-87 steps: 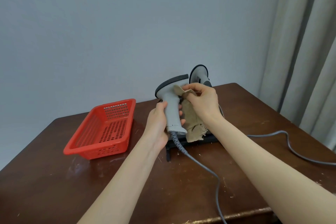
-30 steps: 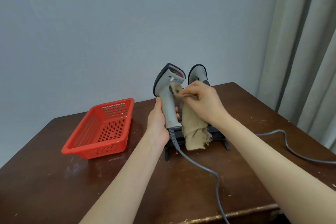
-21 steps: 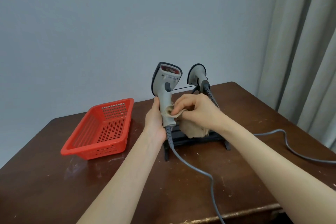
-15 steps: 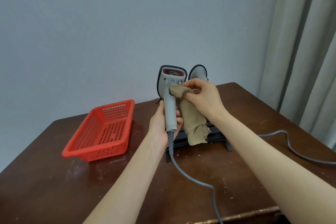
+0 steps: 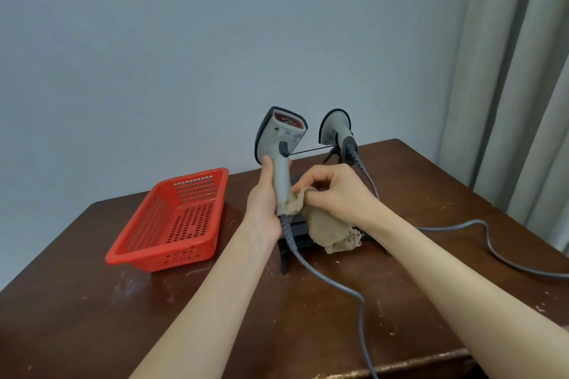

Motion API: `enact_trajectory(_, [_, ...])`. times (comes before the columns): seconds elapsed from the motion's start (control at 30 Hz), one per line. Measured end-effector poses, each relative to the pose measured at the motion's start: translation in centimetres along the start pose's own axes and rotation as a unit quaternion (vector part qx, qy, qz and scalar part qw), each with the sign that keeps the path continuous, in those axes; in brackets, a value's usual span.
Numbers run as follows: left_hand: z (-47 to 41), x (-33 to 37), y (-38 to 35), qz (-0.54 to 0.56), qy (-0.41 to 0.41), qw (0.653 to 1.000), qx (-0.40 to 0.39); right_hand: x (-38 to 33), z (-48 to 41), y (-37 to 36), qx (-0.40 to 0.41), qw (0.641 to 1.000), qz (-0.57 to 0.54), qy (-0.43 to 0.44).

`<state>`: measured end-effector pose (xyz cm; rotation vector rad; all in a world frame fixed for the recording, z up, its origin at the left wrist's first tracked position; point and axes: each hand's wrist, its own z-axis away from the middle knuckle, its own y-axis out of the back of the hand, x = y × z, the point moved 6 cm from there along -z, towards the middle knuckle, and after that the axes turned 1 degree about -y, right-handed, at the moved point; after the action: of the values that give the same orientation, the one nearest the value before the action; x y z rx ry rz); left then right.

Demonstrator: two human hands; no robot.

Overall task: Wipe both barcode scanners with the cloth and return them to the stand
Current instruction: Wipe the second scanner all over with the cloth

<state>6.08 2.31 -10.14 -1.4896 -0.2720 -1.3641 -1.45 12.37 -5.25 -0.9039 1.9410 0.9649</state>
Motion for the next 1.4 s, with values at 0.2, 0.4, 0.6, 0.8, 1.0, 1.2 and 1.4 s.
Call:
enact_trajectory(0.2, [0.6,-1.3,-0.6,-0.044,0.014,0.998,-0.041,-0.8,0.1,-0.8,-0.053,0.998,0.043,-0.010])
enact_trajectory(0.4, [1.6,0.2,0.8,0.013,-0.019,0.999,-0.042,-0.3,0.1,3.8,0.097,0.982,0.160,-0.026])
enact_trajectory(0.6, [2.9,-1.2,0.7,0.017,-0.007,0.999,-0.044,-2.3,0.0,6.7,0.279,0.956,0.081,0.023])
enact_trajectory(0.8, [3.6,-3.6,-0.1,-0.017,-0.025,0.998,-0.049,-4.1,0.2,3.1,0.224,0.948,0.166,0.153])
enact_trajectory(1.0, [4.2,-4.4,-0.4,-0.011,-0.063,0.998,-0.020,-3.7,1.0,0.4,0.137,0.936,0.260,0.196])
enact_trajectory(1.2, [4.7,-4.8,-0.6,-0.003,-0.073,0.997,0.004,-3.1,0.8,1.4,0.153,0.927,0.299,0.166])
enact_trajectory(1.4, [4.6,-5.3,-0.7,-0.014,-0.078,0.997,0.001,-3.1,1.4,1.9,0.188,0.931,0.284,0.130])
